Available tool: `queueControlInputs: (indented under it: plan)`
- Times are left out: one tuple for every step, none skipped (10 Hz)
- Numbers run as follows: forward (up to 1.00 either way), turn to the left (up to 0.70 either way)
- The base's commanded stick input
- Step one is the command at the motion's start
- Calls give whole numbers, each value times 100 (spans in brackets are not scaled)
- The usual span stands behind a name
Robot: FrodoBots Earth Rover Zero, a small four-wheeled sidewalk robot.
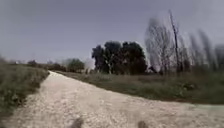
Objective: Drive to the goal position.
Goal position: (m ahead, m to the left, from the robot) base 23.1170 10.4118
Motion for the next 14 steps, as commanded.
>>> queueControlInputs:
  plan:
    - [70,1]
    - [70,16]
    - [70,31]
    - [70,6]
    - [70,3]
    - [70,0]
    - [70,0]
    - [70,0]
    - [70,0]
    - [70,0]
    - [70,0]
    - [70,0]
    - [70,0]
    - [70,0]
